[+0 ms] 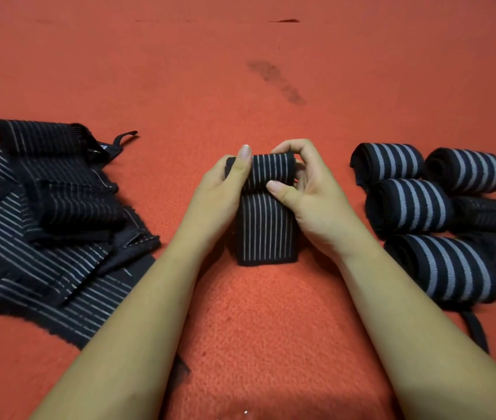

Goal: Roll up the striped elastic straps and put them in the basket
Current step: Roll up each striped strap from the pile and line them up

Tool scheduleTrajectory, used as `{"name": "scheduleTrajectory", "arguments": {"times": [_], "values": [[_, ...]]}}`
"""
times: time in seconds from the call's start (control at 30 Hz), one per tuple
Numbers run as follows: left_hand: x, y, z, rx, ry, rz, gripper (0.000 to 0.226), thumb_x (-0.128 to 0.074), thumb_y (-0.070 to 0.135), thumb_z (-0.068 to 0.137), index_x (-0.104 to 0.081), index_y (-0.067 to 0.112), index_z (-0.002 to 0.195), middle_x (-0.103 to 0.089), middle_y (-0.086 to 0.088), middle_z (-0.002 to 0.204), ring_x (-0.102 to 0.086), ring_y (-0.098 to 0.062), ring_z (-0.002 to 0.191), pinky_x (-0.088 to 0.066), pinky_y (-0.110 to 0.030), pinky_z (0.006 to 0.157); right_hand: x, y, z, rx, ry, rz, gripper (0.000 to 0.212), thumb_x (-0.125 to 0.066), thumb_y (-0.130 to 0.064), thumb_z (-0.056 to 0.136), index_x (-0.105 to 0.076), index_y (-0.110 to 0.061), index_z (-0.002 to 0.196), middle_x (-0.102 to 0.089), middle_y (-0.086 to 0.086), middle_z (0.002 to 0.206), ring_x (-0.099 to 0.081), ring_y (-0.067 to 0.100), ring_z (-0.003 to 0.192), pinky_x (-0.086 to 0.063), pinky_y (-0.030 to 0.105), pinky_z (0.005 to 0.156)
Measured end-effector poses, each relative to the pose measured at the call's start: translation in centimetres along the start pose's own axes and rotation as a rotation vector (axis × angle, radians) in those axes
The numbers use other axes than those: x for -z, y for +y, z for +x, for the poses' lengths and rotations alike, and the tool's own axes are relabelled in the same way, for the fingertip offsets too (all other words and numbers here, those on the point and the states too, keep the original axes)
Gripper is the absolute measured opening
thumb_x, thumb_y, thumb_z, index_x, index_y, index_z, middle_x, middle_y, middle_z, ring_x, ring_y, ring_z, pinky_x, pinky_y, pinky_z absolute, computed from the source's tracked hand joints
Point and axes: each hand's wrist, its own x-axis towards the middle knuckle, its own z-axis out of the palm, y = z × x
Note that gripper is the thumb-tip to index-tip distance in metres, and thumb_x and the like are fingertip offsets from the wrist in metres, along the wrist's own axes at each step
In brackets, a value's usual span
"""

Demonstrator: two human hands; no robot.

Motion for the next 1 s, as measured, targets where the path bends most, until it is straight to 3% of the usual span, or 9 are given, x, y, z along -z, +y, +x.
{"name": "scheduleTrajectory", "arguments": {"times": [0.2, 0.33, 0.43, 0.57, 0.63, 0.73, 0.83, 0.9, 1.0], "values": [[0.2, -0.5, 0.1, -0.151, -0.15, -0.231, 0.014, -0.061, 0.031, 0.093, -0.061, 0.028, 0.107, -0.059, -0.003, 0.101, -0.054, -0.019, 0.095, -0.042, -0.042, 0.089, -0.6, 0.1, 0.2, -0.113, 0.149, -0.085, 0.032, -0.052, -0.044, 0.1, -0.051, -0.026, 0.127, -0.062, -0.003, 0.105, -0.061, 0.001, 0.086, -0.051, 0.022, 0.079], [0.6, -0.6, 0.1, -0.253, -0.186, -0.089, 0.04, -0.055, 0.004, 0.088, -0.056, 0.028, 0.12, -0.06, -0.002, 0.111, -0.056, -0.011, 0.099, -0.048, -0.037, 0.092, -0.4, 0.8, 0.2, -0.116, 0.15, -0.067, 0.038, -0.056, -0.037, 0.098, -0.047, -0.024, 0.132, -0.063, 0.008, 0.115, -0.064, 0.011, 0.096, -0.055, 0.035, 0.086], [0.5, -0.4, 0.0, -0.161, -0.169, -0.187, 0.047, -0.061, 0.014, 0.088, -0.049, 0.023, 0.132, -0.062, -0.01, 0.114, -0.062, -0.012, 0.097, -0.054, -0.037, 0.088, 0.0, 0.5, 0.4, -0.073, 0.165, 0.022, 0.04, -0.059, -0.029, 0.089, -0.049, -0.019, 0.126, -0.062, 0.015, 0.114, -0.063, 0.02, 0.096, -0.055, 0.046, 0.087], [-0.4, -0.1, -0.2, 0.021, -0.212, -0.3, 0.045, -0.053, 0.047, 0.092, -0.056, 0.016, 0.124, -0.066, -0.008, 0.089, -0.06, -0.018, 0.064, -0.048, -0.03, 0.054, 0.5, 0.7, 0.5, -0.002, 0.089, 0.065, 0.03, -0.059, -0.012, 0.089, -0.051, -0.023, 0.116, -0.053, 0.03, 0.111, -0.058, 0.034, 0.093, -0.052, 0.063, 0.086], [-0.4, -0.2, 0.0, 0.024, -0.209, -0.308, 0.043, -0.052, 0.047, 0.092, -0.055, 0.017, 0.122, -0.064, -0.007, 0.083, -0.056, -0.017, 0.057, -0.043, -0.028, 0.05, 0.5, 0.8, 0.5, -0.009, 0.066, 0.097, 0.033, -0.058, -0.006, 0.088, -0.053, -0.024, 0.114, -0.05, 0.034, 0.114, -0.058, 0.038, 0.091, -0.051, 0.07, 0.084], [0.0, -0.3, 0.1, -0.067, -0.225, -0.333, 0.027, -0.053, 0.024, 0.092, -0.05, 0.018, 0.119, -0.06, -0.007, 0.086, -0.055, -0.017, 0.062, -0.046, -0.024, 0.055, 0.2, 0.3, 0.5, -0.043, 0.038, 0.256, 0.035, -0.055, 0.001, 0.086, -0.049, -0.018, 0.115, -0.051, 0.025, 0.106, -0.058, 0.04, 0.079, -0.052, 0.057, 0.076], [0.2, -0.5, 0.2, -0.177, -0.273, -0.277, 0.037, -0.051, 0.003, 0.09, -0.048, 0.016, 0.125, -0.057, -0.002, 0.091, -0.054, -0.015, 0.069, -0.048, -0.022, 0.062, -0.4, 0.3, 0.6, -0.112, 0.092, 0.258, 0.03, -0.055, -0.026, 0.092, -0.048, -0.017, 0.12, -0.055, 0.018, 0.103, -0.056, 0.033, 0.075, -0.045, 0.041, 0.064], [0.2, -0.6, 0.1, -0.17, -0.314, -0.304, 0.04, -0.055, 0.004, 0.091, -0.049, 0.015, 0.129, -0.058, -0.004, 0.099, -0.058, -0.017, 0.074, -0.051, -0.025, 0.068, -0.4, 0.5, 0.7, -0.137, 0.131, 0.214, 0.036, -0.054, -0.035, 0.093, -0.049, -0.019, 0.125, -0.056, 0.014, 0.101, -0.056, 0.03, 0.074, -0.044, 0.036, 0.06], [0.4, -0.2, -0.3, -0.079, -0.311, -0.359, 0.039, -0.065, 0.029, 0.09, -0.056, 0.02, 0.127, -0.059, -0.008, 0.113, -0.061, -0.019, 0.082, -0.052, -0.03, 0.072, -0.1, 0.4, 0.2, -0.124, 0.152, 0.197, 0.045, -0.061, -0.025, 0.088, -0.05, -0.019, 0.131, -0.055, 0.014, 0.104, -0.056, 0.03, 0.082, -0.048, 0.039, 0.068]]}}
